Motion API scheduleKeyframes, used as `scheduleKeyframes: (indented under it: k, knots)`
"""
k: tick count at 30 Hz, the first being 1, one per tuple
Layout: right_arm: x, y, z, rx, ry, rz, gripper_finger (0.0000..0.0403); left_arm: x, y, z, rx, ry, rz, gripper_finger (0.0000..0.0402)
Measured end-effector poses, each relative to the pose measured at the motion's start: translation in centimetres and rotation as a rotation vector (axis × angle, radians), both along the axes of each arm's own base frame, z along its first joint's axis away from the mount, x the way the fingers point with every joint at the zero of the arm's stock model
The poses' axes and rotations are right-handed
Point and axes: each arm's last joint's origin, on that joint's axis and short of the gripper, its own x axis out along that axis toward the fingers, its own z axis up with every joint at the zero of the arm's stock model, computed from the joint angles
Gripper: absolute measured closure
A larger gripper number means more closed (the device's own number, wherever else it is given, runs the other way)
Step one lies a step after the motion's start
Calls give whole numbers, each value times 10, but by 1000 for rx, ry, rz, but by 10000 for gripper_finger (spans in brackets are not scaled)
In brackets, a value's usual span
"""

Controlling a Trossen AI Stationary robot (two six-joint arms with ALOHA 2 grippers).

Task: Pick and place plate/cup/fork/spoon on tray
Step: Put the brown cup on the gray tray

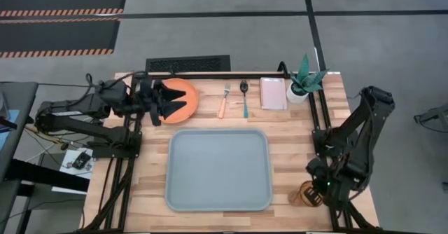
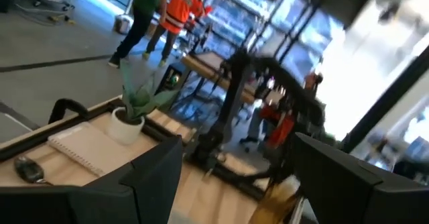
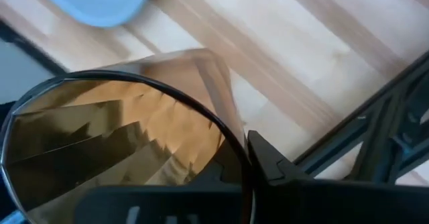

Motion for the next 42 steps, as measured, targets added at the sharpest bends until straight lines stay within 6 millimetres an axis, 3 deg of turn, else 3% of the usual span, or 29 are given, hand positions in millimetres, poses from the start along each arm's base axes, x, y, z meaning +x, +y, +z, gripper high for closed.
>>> scheduleKeyframes:
  k: [5,10,13,21,28,35,42]
  knots:
    - [6,-26,34,31,-60,6,390,12,0,-10,118,95,-24,132]
    - [25,-57,63,29,-217,55,395,38,-2,-26,194,196,-104,99]
    - [39,-77,71,-14,-267,74,385,56,-2,-39,229,258,-129,78]
    - [86,-123,63,-166,-303,174,392,102,-5,-58,226,211,-284,70]
    - [133,-153,55,-208,-434,269,384,124,2,-82,275,295,-304,70]
    - [171,-173,42,-211,-533,334,388,137,8,-101,282,340,-395,70]
    - [189,-178,32,-227,-561,357,381,148,9,-117,301,394,-406,70]
